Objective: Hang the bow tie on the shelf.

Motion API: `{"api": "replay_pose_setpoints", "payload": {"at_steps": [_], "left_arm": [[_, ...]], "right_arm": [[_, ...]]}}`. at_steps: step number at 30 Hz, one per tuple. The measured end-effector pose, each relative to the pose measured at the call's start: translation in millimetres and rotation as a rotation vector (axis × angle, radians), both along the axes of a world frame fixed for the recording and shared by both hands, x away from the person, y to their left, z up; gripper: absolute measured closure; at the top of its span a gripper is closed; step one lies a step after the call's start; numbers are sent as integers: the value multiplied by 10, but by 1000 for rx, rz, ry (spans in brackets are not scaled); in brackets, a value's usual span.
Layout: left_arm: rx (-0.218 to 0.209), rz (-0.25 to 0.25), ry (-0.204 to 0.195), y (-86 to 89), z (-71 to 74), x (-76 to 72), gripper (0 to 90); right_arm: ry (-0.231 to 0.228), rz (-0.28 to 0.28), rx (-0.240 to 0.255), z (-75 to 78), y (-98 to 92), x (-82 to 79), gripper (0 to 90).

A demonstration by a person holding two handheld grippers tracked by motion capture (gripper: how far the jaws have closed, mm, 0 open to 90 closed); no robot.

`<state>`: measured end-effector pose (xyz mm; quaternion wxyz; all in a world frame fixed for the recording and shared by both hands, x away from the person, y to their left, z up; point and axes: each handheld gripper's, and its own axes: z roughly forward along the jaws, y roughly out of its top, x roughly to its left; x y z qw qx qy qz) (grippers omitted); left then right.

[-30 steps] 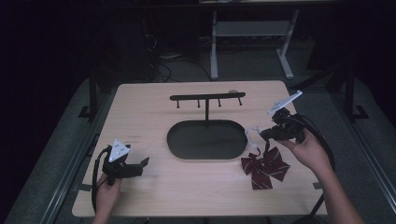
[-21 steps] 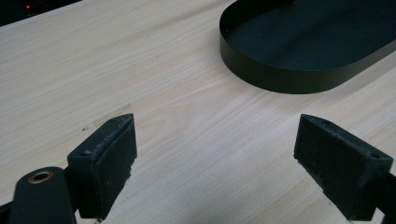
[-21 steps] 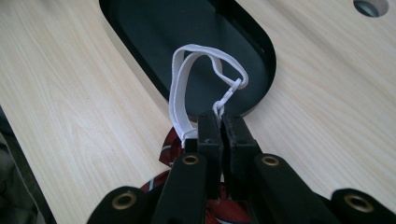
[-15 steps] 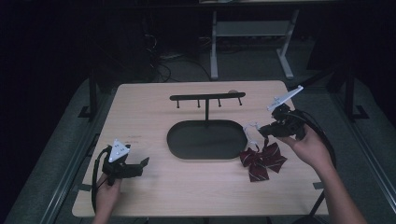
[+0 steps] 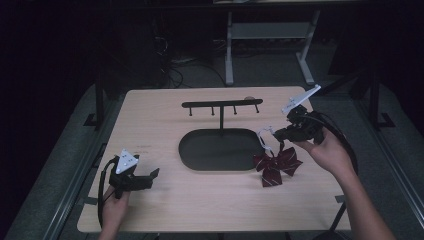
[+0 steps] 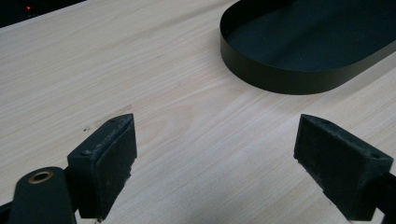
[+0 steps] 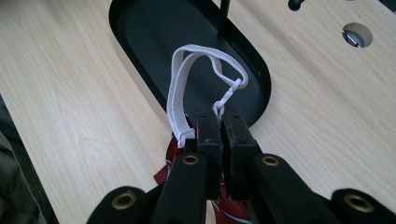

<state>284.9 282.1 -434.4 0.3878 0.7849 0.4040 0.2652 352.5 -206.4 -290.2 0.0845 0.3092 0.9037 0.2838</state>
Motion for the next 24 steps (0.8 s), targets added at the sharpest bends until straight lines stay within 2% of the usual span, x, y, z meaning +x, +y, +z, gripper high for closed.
{"api": "replay_pose_setpoints", "payload": {"at_steps": [24], "left_arm": [[5,0,-9,-2,13,-8,131]], "right_arm": [[-32,21,-22,201,181,111,868]]}}
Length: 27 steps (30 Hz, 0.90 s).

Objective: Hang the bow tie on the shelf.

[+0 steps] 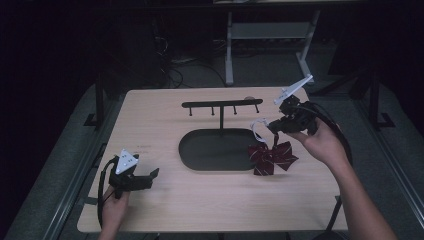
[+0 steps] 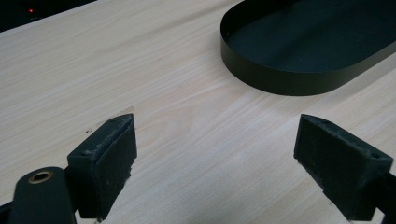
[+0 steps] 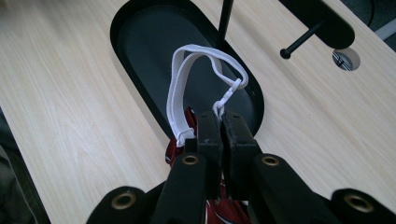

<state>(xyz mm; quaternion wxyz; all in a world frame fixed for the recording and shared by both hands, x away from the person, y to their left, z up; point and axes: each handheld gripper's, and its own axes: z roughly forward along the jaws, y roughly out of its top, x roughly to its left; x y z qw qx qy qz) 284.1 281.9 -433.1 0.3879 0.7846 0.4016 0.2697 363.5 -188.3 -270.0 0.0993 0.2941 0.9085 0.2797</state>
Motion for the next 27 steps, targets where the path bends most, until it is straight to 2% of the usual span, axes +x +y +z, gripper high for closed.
{"api": "replay_pose_setpoints", "payload": {"at_steps": [27], "left_arm": [[-1,-3,1,-6,-2,1,131]], "right_arm": [[-2,-2,-34,179,185,262,867]]}}
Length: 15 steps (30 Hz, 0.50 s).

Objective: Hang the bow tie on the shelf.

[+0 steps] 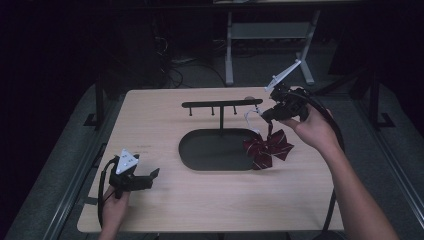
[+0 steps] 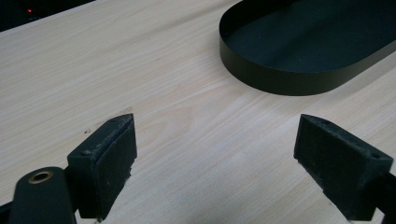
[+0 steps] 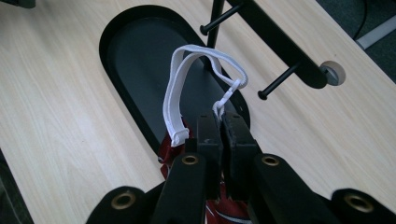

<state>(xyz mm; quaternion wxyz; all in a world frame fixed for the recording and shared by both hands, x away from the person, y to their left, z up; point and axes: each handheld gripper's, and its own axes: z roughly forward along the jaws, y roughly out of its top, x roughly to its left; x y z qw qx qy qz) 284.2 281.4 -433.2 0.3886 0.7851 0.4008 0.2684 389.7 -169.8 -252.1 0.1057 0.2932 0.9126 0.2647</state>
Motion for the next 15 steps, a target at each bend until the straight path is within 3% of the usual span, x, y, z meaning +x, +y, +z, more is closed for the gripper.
{"api": "replay_pose_setpoints", "payload": {"at_steps": [15], "left_arm": [[-1,-2,-1,0,0,0,131]], "right_arm": [[3,-21,10,59,7,120,867]]}}
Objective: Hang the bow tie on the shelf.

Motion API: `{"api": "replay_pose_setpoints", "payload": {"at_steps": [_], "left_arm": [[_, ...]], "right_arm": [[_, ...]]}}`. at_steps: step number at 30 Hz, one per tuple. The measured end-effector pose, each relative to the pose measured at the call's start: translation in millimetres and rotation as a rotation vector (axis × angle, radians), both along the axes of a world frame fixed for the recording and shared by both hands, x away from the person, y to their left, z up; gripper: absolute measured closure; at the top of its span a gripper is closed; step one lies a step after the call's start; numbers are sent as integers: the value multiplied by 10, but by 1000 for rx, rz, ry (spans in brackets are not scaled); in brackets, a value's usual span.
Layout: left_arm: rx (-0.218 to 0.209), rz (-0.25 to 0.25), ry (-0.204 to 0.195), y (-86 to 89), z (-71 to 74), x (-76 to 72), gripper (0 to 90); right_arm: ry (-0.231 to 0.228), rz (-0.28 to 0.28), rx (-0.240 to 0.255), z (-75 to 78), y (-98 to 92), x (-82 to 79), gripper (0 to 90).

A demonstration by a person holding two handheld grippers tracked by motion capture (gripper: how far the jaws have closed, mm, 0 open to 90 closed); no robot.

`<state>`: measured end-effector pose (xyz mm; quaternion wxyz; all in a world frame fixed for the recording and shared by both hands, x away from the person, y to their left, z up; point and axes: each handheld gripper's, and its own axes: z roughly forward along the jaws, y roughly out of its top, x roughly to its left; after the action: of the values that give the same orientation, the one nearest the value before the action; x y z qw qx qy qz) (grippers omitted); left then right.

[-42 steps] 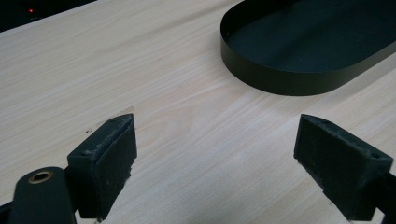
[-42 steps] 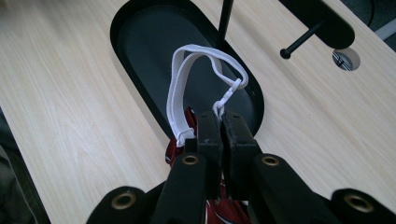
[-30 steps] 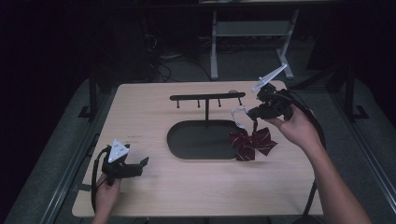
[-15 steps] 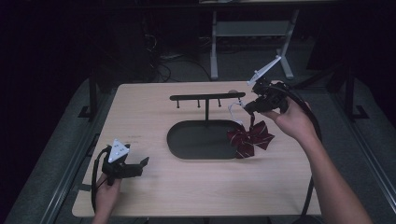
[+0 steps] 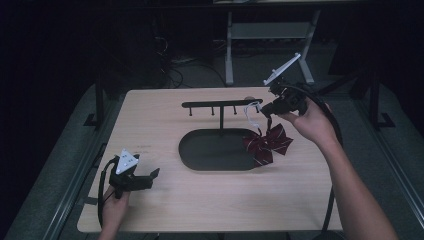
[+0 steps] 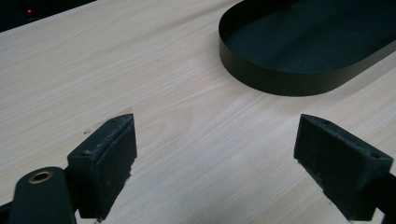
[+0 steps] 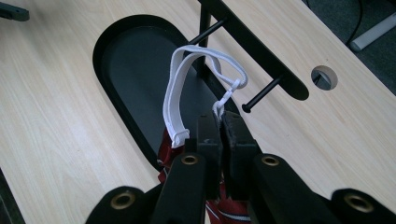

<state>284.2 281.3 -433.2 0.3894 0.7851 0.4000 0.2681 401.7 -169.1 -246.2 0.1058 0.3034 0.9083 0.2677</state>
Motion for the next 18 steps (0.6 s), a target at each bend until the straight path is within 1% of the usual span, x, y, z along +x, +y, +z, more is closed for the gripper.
{"api": "replay_pose_setpoints", "payload": {"at_steps": [4,10,13,16,17,18], "left_arm": [[0,-1,-2,1,2,0,131],[0,-1,4,-1,-4,4,131],[1,-3,4,-5,-3,4,131],[4,-3,1,-8,-2,1,131],[5,-3,1,-7,-2,1,131],[6,-5,1,-5,0,2,131]], "right_arm": [[10,-13,-8,-25,-18,62,866],[25,-28,0,-58,-50,135,866],[18,-34,2,-51,-55,168,866],[21,-40,2,-23,-52,200,866],[15,-39,3,-16,-49,213,866],[19,-44,4,-4,-43,221,866]]}}
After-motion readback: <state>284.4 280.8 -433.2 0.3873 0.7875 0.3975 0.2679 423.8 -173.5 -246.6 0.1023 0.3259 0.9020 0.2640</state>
